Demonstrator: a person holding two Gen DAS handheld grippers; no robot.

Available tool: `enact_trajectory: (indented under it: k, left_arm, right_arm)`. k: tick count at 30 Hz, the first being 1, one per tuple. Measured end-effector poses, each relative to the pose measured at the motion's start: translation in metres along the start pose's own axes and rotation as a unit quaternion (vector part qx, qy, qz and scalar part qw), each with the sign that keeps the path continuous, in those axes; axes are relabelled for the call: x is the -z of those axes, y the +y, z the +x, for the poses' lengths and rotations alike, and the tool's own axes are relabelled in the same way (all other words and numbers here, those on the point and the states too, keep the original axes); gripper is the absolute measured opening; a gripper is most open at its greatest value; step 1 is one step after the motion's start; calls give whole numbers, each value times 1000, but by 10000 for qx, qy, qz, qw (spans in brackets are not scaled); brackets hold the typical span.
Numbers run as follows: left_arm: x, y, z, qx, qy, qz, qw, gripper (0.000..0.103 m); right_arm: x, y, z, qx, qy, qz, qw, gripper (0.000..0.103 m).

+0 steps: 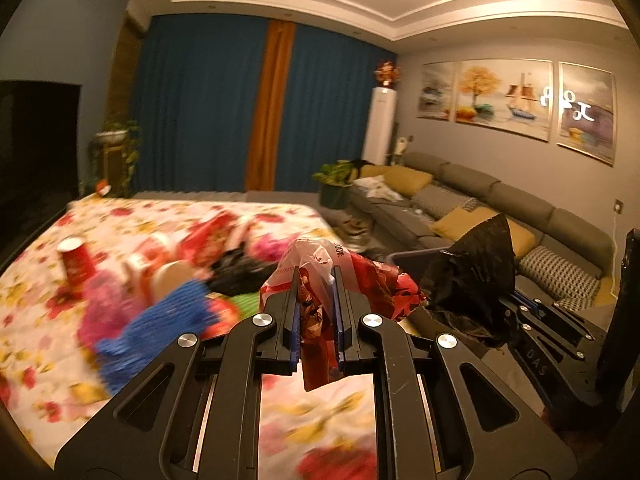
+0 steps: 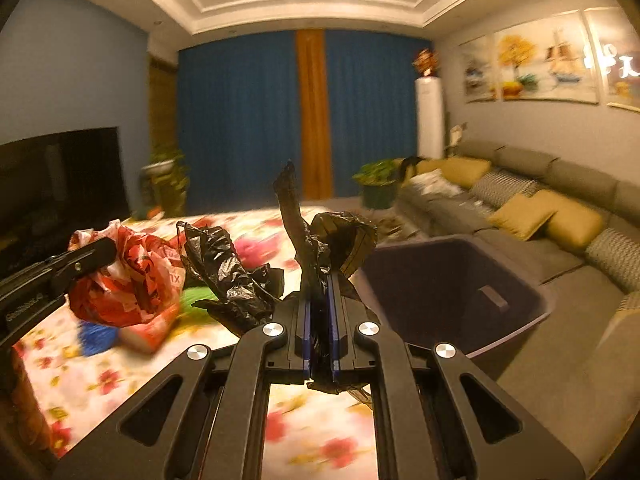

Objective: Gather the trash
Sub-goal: 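Lift both bags and carry them over the grey bin with both tools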

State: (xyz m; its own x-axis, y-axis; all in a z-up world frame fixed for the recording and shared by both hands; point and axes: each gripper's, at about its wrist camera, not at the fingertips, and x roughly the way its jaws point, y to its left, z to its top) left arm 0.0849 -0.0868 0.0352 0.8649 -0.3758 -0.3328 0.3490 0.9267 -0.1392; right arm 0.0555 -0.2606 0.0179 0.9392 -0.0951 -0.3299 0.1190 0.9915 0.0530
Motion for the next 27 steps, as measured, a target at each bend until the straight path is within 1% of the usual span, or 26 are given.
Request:
enact_trajectory:
  k: [5, 12, 21, 27]
  left_arm:
    - [-9, -43, 30, 268, -37, 163, 9995, 12]
    - [-12, -91, 65, 449, -62, 311, 9985, 12]
    - [-8, -127, 109, 528, 130, 333, 9980, 12]
    - [-7, -144, 131, 646, 203, 367, 9970, 12]
  right_arm:
    - [-5, -37, 6, 327, -187, 130, 9992, 8]
    - [-2, -75, 18, 589, -241, 318, 9975, 8]
    - [-4, -106, 37, 862, -301, 447, 9948, 8]
    - [-3, -113, 43, 929, -340, 535, 9937, 8]
